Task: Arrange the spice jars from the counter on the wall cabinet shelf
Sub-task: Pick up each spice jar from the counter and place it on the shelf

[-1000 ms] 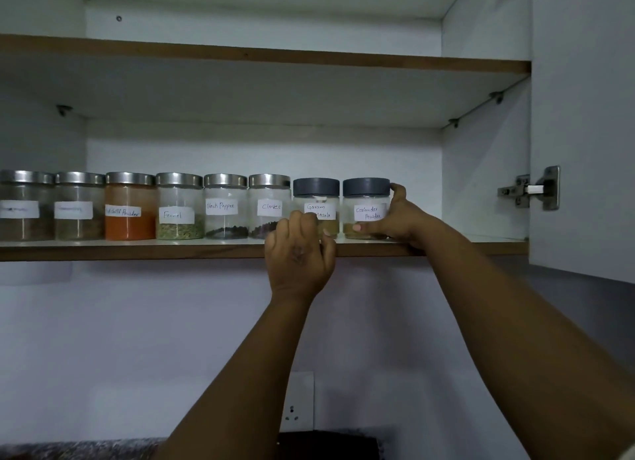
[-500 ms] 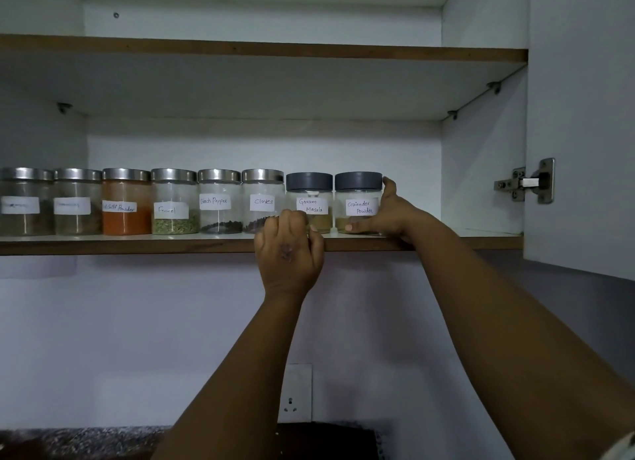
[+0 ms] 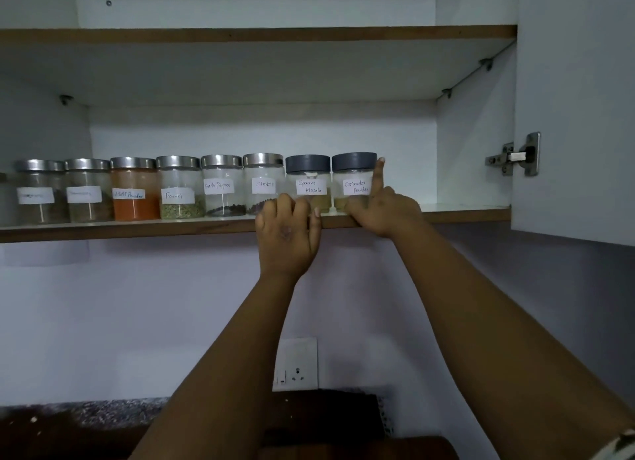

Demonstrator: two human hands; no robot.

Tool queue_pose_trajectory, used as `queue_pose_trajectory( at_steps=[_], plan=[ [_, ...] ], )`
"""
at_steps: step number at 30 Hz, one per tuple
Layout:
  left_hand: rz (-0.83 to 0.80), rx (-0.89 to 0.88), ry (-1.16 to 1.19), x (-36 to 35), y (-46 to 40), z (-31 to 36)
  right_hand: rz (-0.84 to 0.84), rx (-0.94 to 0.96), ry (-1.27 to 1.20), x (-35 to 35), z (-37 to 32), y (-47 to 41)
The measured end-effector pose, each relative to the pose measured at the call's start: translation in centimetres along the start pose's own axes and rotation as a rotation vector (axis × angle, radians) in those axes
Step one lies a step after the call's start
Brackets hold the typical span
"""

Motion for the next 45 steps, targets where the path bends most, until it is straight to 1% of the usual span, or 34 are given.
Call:
queue_pose_trajectory(
  at_steps=[2,3,5,8,10,11,13,15,16,18,20,21,23,24,26,28,29,31,35,37,39,41,43,45],
  plan=[
    [-0.031,0.013,0.1,0.7,0.5,-0.1,0.127,0.035,0.09,0.4,-0.2,1.3],
    [-0.062,0.025,0.152,1.1,1.1,-0.2,0.191,0.047,0.094,0.4,-0.2,2.1],
    [-0.174,0.057,0.236,1.5,3.5,-0.4,0.272,0.076,0.081,-0.1,-0.2,3.9],
    [-0.297,0.038,0.191,2.7,9.1,-1.3,0.342,0.194,0.128,-3.1,-0.8,8.4],
    [-0.365,0.085,0.181,3.1,13.4,-2.8,0.343,0.207,0.125,-7.1,-0.3,12.3],
    [-0.42,0.144,0.197,3.0,15.6,-3.8,0.289,0.182,0.116,-10.0,0.3,14.2],
    [-0.569,0.264,0.205,2.2,20.7,-5.8,0.098,0.121,0.1,-16.6,1.7,18.2],
    [-0.725,0.336,0.168,1.5,25.9,-7.3,-0.092,0.072,0.026,-23.1,2.4,21.9],
    [-0.798,0.375,0.147,1.3,28.4,-8.0,-0.156,0.048,-0.026,-25.7,2.4,23.6],
    [-0.986,0.441,0.123,1.1,33.2,-8.7,-0.231,0.01,-0.131,-29.6,2.0,26.6],
    [-1.126,0.448,0.093,0.9,37.6,-9.5,-0.313,-0.015,-0.212,-32.8,1.3,29.1],
    [-1.182,0.424,0.067,1.0,39.6,-9.8,-0.345,-0.026,-0.248,-34.1,1.0,30.2],
    [-1.288,0.347,0.015,1.4,42.7,-10.3,-0.39,-0.099,-0.329,-36.7,1.1,32.3],
    [-1.325,0.345,0.021,1.8,43.9,-10.5,-0.425,-0.152,-0.349,-38.0,1.3,33.4],
    [-1.395,0.397,0.056,2.8,45.4,-11.0,-0.536,-0.222,-0.323,-40.4,1.4,35.7],
    [-1.426,0.404,0.041,3.4,46.5,-12.0,-0.652,-0.238,-0.214,-42.5,1.5,37.8],
    [-1.441,0.409,0.03,3.4,47.0,-12.6,-0.682,-0.246,-0.161,-43.2,1.6,38.3],
    [-1.465,0.447,0.033,3.3,47.7,-13.9,-0.692,-0.275,-0.096,-43.9,1.7,38.0],
    [-1.483,0.477,0.045,3.1,48.3,-15.3,-0.765,-0.382,-0.127,-45.1,1.7,36.1],
    [-1.502,0.472,0.036,2.8,48.4,-15.6,-0.788,-0.397,-0.12,-45.3,1.5,35.2],
    [-1.513,0.479,0.022,2.7,48.6,-15.9,-0.774,-0.411,-0.115,-45.0,1.3,34.9],
    [-1.544,0.504,0.046,2.7,48.9,-16.3,-0.696,-0.507,-0.189,-44.1,1.7,35.1],
    [-1.602,0.571,0.124,2.6,49.6,-16.8,-0.566,-0.621,-0.305,-42.7,2.3,34.6],
    [-1.614,0.669,0.283,2.4,49.7,-16.8,-0.521,-0.658,-0.416,-41.1,2.1,33.3]
  ],
)
Point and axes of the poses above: each hand's wrist, its own y-axis away from the middle knuckle, its own x-axis out of the back of the hand, z = x × y, the point moved 8 cm from there along -y, towards the middle knuckle, and after that the axes turned 7 degrees about x, right-handed, at the moved point
